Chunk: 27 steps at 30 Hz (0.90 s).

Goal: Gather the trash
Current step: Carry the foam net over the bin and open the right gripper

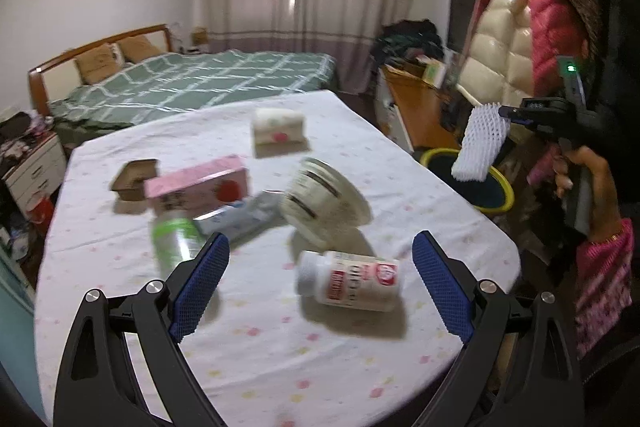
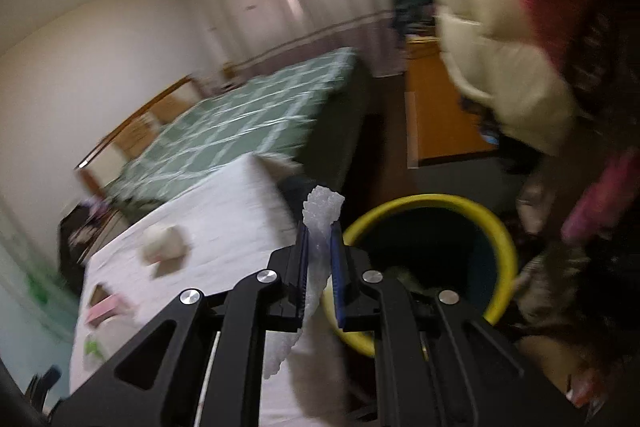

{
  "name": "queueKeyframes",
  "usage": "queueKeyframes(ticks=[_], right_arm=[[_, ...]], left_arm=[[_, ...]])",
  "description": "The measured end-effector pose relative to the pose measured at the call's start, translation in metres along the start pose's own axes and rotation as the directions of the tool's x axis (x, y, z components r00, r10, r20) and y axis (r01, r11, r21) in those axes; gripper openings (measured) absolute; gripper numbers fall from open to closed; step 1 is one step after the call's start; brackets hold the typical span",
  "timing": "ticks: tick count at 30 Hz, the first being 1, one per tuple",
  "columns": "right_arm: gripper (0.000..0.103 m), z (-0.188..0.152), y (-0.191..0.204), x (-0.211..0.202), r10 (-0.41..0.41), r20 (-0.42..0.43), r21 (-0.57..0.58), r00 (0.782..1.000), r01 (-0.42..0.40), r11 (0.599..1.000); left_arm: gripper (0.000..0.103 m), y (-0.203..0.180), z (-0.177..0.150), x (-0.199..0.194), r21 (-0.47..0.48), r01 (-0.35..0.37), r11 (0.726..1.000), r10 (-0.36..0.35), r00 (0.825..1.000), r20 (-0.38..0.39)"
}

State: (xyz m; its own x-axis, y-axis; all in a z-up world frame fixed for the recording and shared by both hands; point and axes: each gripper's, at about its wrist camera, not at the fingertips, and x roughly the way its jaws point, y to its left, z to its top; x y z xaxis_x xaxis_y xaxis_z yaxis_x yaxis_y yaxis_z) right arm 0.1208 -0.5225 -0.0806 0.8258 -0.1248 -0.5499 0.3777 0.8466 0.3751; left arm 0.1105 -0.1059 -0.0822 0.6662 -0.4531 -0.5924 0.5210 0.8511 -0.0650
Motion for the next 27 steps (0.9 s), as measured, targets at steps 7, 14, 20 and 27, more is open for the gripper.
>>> queueKeyframes(ticks=[7,14,20,27], right_arm=[[0.012,0.003,-0.052,0.042,-0.134,-0.037,0.053,0.99,0.136,0.989],[0.03,-0.009,-0.066,0.064,-0.225,-0.057,0.051,0.973,0.227,0.972],[0.032,-0.014,-0.06,0.068,-0.194,-0.072,0.024,0.978,0.196,0.98],[0.033,-0.017,-0.048,0.072,-0.156,-0.089,-0.002,0.984,0.156,0.988]], left_arm=[[0.092,-0.018,-0.003,0.021,0.038,0.05,0.998,-0.048,0.997,-0.058],[0.092,-0.025,-0.007,0.04,0.056,0.084,0.995,-0.076,0.99,-0.122],[0.092,-0.025,-0.01,0.056,0.045,0.11,0.993,-0.101,0.981,-0.166],[0.092,-0.018,-0.013,0.073,0.059,0.071,0.996,-0.058,0.978,-0.202]])
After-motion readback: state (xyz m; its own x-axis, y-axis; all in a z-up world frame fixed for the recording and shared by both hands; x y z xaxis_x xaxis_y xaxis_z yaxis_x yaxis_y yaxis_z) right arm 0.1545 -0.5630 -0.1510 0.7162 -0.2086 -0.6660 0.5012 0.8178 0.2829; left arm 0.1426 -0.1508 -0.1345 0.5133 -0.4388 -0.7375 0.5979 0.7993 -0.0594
